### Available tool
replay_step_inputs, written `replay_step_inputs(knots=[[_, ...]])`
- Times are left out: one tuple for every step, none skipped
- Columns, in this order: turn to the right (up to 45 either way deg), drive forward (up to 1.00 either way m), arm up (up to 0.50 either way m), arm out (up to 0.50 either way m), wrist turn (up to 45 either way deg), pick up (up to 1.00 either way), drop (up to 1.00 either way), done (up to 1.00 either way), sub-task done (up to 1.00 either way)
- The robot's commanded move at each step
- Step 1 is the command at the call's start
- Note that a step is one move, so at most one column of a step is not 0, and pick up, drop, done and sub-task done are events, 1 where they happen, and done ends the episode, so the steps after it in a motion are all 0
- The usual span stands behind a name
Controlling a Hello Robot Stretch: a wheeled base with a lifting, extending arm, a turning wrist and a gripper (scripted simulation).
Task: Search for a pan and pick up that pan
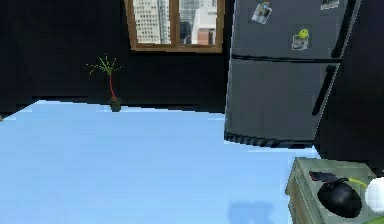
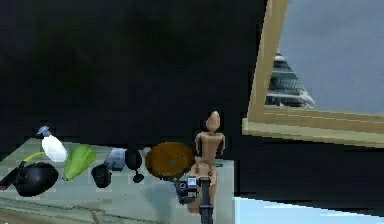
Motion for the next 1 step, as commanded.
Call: replay_step_inputs(knots=[[0.0,0.0,0.0,0.0,0.0,0.0,0.0,1.0,0.0]])
